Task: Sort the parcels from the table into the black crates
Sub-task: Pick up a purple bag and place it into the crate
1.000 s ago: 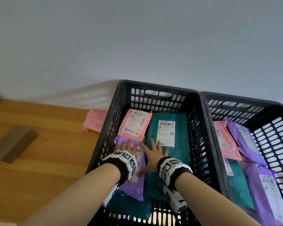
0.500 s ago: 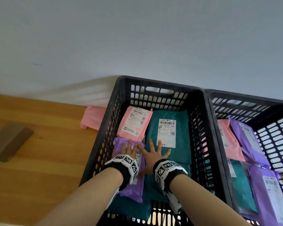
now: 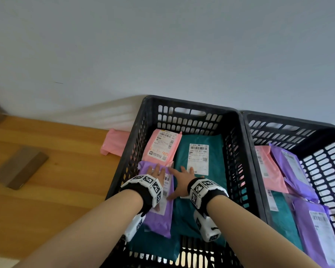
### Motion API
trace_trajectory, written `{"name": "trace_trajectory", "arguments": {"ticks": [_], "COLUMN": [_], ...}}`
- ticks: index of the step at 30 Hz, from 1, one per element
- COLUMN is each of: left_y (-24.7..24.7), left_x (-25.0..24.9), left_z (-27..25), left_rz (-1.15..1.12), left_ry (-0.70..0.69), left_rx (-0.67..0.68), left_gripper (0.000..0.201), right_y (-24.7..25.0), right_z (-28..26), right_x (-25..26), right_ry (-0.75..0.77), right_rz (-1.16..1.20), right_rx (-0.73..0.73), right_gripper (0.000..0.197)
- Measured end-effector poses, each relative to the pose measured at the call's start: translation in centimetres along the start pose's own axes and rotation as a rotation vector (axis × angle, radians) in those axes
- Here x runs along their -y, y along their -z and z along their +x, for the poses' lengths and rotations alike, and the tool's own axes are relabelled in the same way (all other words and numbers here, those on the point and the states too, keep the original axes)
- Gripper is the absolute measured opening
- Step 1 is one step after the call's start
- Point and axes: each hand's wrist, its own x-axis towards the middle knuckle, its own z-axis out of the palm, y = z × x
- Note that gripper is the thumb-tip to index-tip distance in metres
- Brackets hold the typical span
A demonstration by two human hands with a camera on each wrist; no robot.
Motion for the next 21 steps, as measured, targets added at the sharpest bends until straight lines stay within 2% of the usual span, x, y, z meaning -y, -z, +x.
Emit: {"name": "trace_trajectory", "arguments": {"ticks": [3, 7, 9, 15, 18, 21], "left_y": [0.4, 1.7, 2.4, 6.1, 8.6, 10.8], "left_x": [0.3, -0.1, -0.1, 0.5, 1.8, 3.0], "left_z": [0.1, -1.4, -2.2, -5.5, -6.9, -8.6], "left_rz": [-0.048, -0.090, -0.148, -0.500, -0.628, -0.679], "left_ry": [0.028, 0.049, 0.053, 0.021, -0.010, -0.031], "left_rx": [-0.017, -0.037, -0.069, -0.272, -0.396, -0.479], "left_gripper": [0.135, 0.130, 0.127, 0.103, 0.096, 0.089], "right_y": [0.9, 1.9, 2.5, 5.5, 7.1, 8.3], "right_z": [-0.7, -2.2, -2.8, -3.7, -3.7, -4.1], "right_x": [-0.1, -0.5, -0.6, -0.9, -0.7, -0.2], "right_ry": [-0.006, 0.048, 0.066, 0.119, 0.135, 0.140], "right_rz": [0.083, 0.251, 0.274, 0.333, 0.359, 0.503], "right_rx": [-0.030, -0.083, -0.094, -0.133, -0.223, -0.319], "right_gripper": [0.107, 0.088, 0.085, 0.075, 0.079, 0.073]}}
